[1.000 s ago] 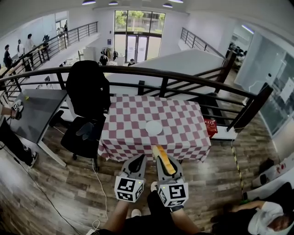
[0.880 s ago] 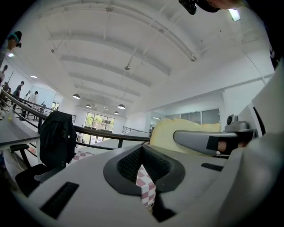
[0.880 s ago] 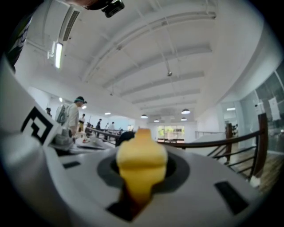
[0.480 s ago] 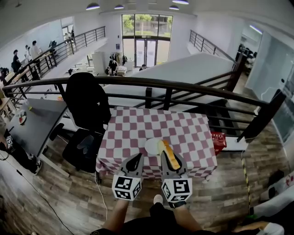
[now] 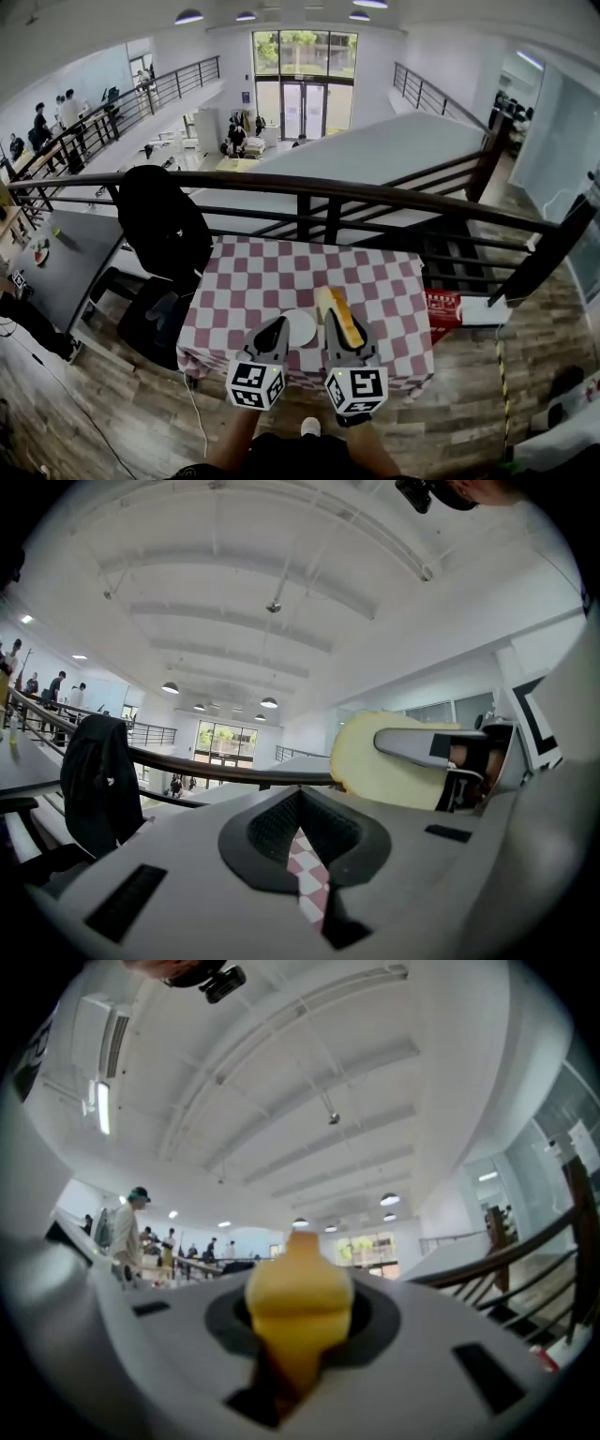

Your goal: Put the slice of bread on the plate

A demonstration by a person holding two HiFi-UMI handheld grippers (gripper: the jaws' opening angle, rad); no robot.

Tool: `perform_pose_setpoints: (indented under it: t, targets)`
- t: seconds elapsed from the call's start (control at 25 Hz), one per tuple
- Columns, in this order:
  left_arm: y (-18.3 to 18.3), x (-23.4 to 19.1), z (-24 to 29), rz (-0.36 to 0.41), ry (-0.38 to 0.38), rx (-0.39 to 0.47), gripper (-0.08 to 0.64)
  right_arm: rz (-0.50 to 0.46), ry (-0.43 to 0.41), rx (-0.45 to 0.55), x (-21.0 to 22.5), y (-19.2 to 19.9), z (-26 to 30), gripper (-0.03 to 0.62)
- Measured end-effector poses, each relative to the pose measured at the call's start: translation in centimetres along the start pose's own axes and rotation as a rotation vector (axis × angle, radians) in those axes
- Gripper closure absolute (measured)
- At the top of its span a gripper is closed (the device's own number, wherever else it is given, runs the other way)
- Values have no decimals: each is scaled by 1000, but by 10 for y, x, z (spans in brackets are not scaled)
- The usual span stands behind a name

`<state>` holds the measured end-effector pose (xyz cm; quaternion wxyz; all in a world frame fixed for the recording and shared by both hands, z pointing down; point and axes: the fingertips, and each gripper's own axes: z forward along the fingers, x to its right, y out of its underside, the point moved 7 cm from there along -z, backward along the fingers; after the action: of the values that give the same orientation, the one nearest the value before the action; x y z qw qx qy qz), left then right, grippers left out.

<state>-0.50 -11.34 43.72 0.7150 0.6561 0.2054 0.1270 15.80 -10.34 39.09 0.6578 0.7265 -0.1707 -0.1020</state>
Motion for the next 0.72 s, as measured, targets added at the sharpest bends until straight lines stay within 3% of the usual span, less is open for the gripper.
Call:
perform_pose_setpoints:
  t: [0.24, 0.48, 0.72]
  targets:
    - [34, 3, 20, 2, -20, -76, 543, 60, -5, -73, 20, 43, 20, 492]
    - [56, -34, 32, -14, -69, -145, 543, 99, 48, -174, 38, 84, 49, 492]
    - [87, -65, 54, -41, -55, -235, 543, 153, 107, -334, 49, 140, 66, 492]
